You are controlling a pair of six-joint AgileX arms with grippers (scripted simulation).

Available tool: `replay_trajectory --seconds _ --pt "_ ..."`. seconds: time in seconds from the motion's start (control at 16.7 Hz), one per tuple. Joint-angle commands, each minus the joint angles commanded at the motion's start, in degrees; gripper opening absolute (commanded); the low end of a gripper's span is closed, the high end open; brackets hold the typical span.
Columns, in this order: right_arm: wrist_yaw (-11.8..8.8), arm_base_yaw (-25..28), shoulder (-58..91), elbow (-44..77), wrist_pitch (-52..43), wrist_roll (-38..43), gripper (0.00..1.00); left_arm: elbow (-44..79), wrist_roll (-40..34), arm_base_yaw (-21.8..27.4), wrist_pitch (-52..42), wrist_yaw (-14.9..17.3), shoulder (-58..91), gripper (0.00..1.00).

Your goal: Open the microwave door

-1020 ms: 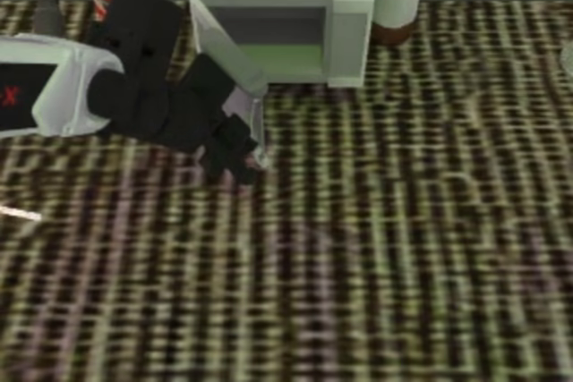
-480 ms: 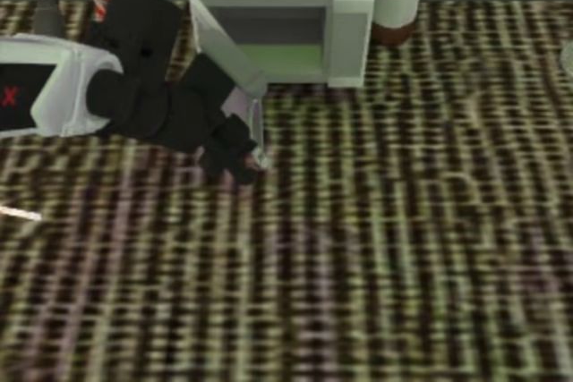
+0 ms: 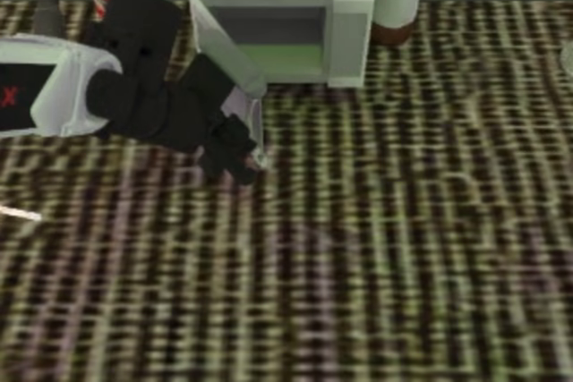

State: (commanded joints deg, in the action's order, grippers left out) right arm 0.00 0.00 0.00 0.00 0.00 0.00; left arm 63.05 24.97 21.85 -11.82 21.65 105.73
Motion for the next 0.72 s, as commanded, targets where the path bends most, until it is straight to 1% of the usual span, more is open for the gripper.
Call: replay_trajectory --seconds 0.18,0.72 --pt "0.00 0.00 0.00 0.00 0.00 0.00 1.00 -0.22 -0.04 0.28 -0.15 0.46 0.05 0.00" --pt "0.00 0.00 0.00 0.00 0.00 0.00 1.00 0.24 6.09 -2.46 -2.83 3.83 -0.14 0.00"
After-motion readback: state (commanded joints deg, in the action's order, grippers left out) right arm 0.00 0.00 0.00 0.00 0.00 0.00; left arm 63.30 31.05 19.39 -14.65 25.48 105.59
